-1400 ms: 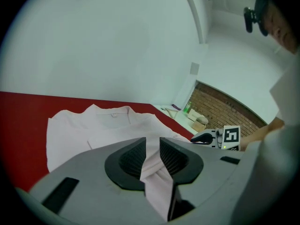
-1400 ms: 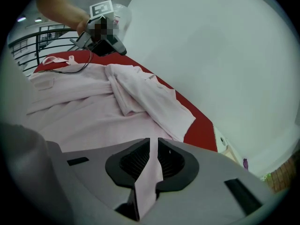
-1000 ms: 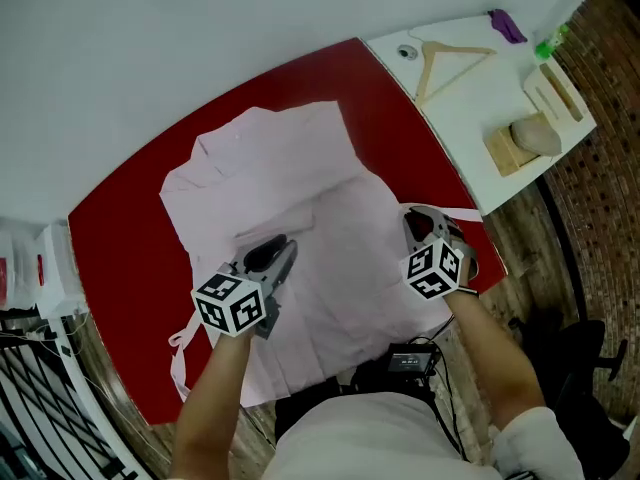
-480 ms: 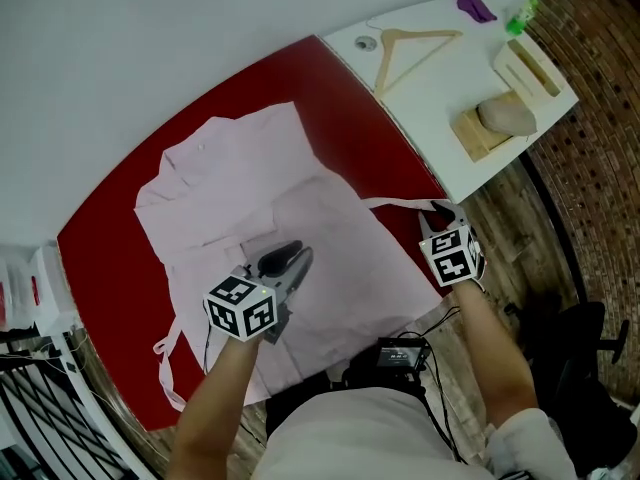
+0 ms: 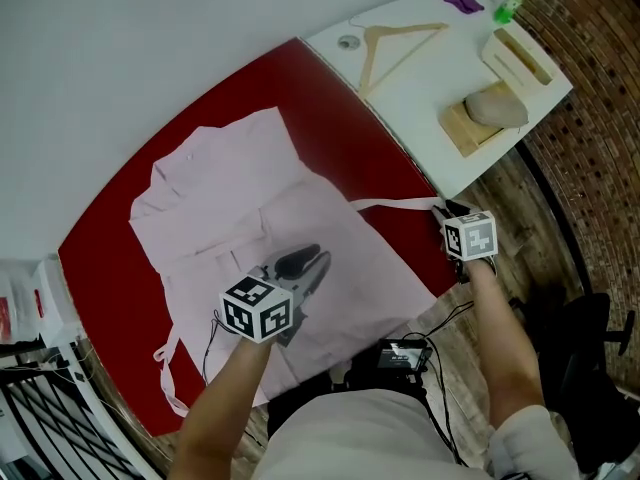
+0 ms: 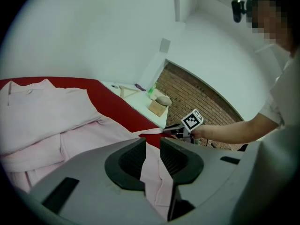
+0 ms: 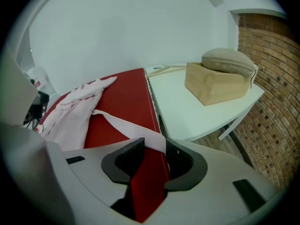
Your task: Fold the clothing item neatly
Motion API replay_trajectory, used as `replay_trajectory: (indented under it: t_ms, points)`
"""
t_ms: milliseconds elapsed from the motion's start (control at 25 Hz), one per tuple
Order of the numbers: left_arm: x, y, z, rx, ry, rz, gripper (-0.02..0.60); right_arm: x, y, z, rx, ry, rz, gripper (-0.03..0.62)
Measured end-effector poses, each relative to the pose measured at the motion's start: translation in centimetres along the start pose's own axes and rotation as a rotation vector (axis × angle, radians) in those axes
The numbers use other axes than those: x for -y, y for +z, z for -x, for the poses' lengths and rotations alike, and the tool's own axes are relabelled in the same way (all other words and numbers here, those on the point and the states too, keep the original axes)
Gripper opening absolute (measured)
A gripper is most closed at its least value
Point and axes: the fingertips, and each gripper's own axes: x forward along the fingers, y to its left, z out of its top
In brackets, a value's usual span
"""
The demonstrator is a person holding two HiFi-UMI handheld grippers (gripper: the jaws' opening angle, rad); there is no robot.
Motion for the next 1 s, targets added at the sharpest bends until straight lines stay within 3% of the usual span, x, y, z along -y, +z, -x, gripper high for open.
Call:
replay_trajectory:
  t_ms: [200,320,400,600,760,1000]
  points:
    - [0.9,-0.5,-1.0,-0.021,-0.019,0.003,0.091,0.6,0.8,-0.9,-0.006,0.025,-0.146,0.11]
    - [0.9,-0.9,-1.1,-0.029,-0.018,0.014,0.091,0.9,1.4,-0.5,0.017,0.003,-0.14,0.035]
    - [0.9,-1.0,-1.0,-0.03,-0.017,0.018,0.091,0.9,2.1,-0.1,0.047,-0.013,-0.122,0.026]
    - [0.8,-0.8,-0.9,-0.021,-0.013,0.022,0.091,0.0,4.0,1.3,0.126,-0.074,-0.034,0.025]
    - [0.6,-0.9,-0.3,-0.011,-0.006,0.031,0.091,-2.1,7.2,3.6,0.244,-0.127,0.114,0.025]
    - [0.0,-1.4,1.3,0.013,0.028,0.056,0.091,-8.2,12.0,6.2,0.418,-0.108,0.309,0.025]
